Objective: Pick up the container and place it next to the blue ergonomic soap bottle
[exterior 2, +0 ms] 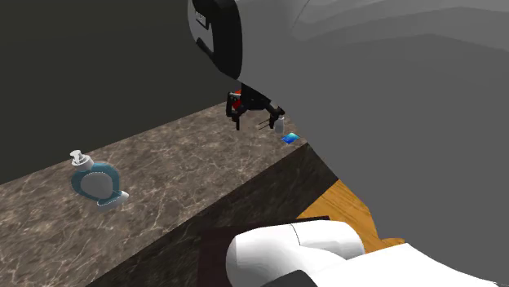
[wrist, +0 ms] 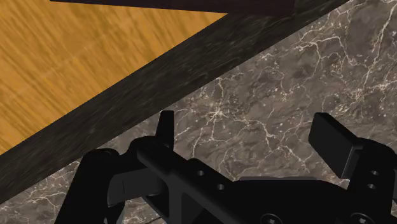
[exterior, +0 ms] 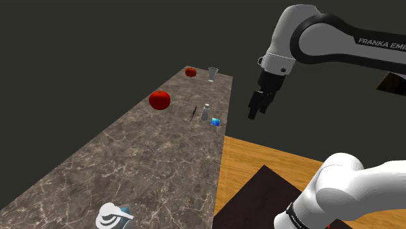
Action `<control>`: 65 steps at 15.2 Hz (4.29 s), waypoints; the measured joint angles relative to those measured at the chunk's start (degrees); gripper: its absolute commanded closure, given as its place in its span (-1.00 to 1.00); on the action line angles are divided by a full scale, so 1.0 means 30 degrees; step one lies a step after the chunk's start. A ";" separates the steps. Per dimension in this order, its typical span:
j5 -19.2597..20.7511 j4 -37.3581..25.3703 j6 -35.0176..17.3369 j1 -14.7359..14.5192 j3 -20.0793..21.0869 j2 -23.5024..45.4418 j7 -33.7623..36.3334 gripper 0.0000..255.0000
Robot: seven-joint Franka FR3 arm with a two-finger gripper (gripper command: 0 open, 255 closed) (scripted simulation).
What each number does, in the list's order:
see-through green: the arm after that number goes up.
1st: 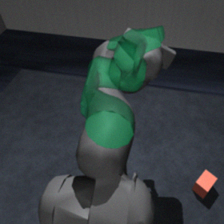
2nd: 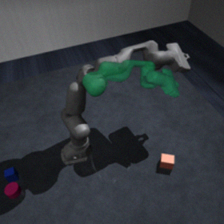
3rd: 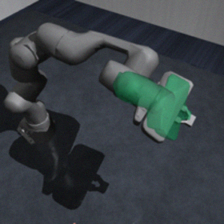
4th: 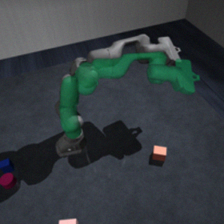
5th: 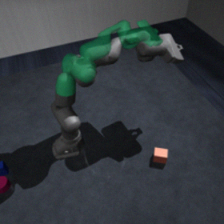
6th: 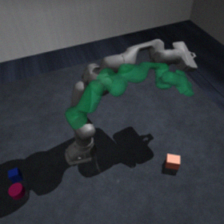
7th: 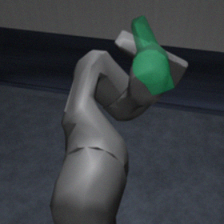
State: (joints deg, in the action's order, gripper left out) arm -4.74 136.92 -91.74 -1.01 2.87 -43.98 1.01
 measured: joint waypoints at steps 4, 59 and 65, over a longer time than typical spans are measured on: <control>0.0335 -0.0081 -0.1231 0.0143 -0.0232 0.1154 -0.0505 -1.00; 0.1204 -1.2714 -1.3540 0.2125 -0.2764 2.2631 -0.7416 1.00; 0.1261 -1.3121 -1.2676 0.2084 -0.2785 2.2178 -0.7363 1.00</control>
State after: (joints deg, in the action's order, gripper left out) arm -0.96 97.56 -129.77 5.24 -5.49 22.56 -21.08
